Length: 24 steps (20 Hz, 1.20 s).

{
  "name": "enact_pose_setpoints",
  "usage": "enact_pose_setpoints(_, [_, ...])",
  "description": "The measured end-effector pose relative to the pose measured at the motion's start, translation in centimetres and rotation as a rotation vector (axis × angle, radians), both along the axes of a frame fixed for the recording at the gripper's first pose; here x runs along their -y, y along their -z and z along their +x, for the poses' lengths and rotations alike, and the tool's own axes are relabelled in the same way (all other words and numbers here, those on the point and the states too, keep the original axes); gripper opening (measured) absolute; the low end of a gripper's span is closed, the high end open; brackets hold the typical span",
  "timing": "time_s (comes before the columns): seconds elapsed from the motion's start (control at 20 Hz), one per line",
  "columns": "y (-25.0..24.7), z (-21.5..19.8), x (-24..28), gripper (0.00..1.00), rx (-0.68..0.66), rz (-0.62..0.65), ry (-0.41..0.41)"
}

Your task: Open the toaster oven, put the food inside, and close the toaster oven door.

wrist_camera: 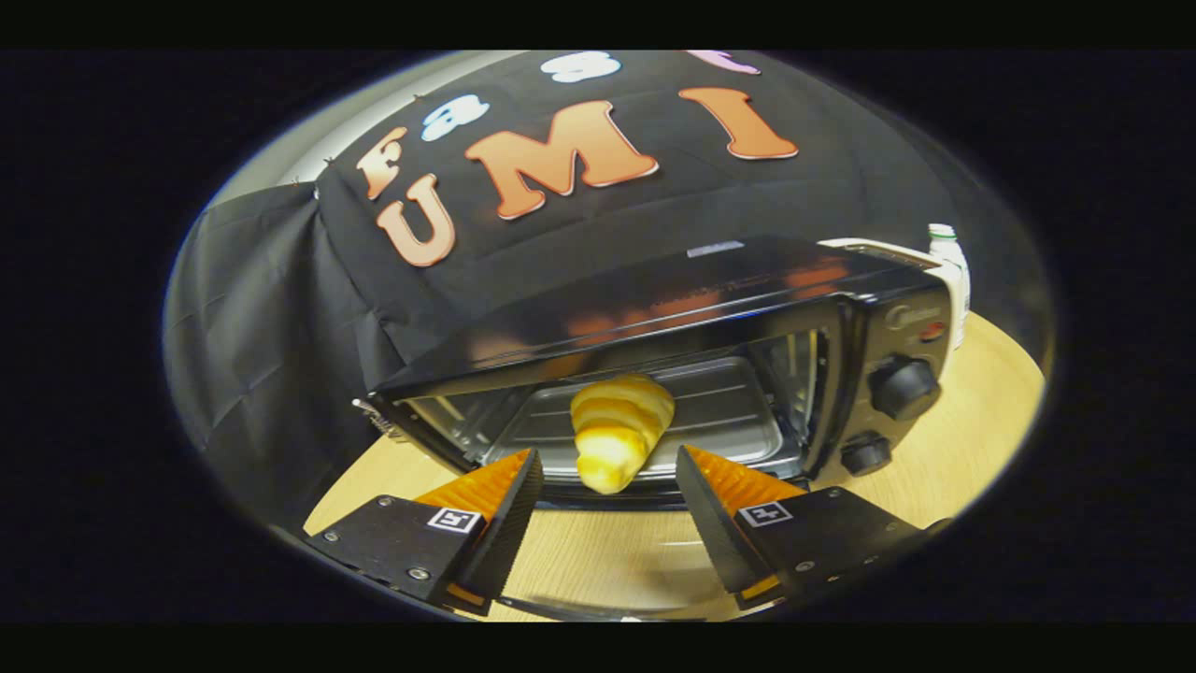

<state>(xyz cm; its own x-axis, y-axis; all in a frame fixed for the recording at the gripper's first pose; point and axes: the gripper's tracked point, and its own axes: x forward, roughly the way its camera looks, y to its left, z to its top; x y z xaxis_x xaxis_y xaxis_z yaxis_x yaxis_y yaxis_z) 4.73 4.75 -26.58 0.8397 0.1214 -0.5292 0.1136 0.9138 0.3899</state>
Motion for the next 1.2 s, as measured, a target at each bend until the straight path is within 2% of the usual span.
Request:
enact_pose_setpoints(0.15, [-0.7, -4.1, -0.7, 0.85, 0.008, -0.033, -0.058])
enact_pose_setpoints(0.25, [0.3, -7.0, -1.3, 0.85, -0.036, -0.026, -0.100])
enact_pose_setpoints(0.4, [2.6, -12.1, -3.0, 0.85, -0.131, -0.026, -0.214])
enact_pose_setpoints(0.5, [3.8, -14.6, -2.6, 0.86, -0.162, -0.060, -0.233])
enact_pose_setpoints(0.7, [3.0, -16.6, -2.2, 0.86, -0.182, -0.011, -0.224])
enact_pose_setpoints(0.85, [4.6, -17.5, -1.7, 0.87, -0.234, -0.008, -0.218])
enact_pose_setpoints(1.0, [6.8, -17.5, -1.1, 0.87, -0.295, -0.029, -0.198])
enact_pose_setpoints(1.2, [7.5, -16.0, -2.2, 0.87, -0.306, -0.005, -0.208])
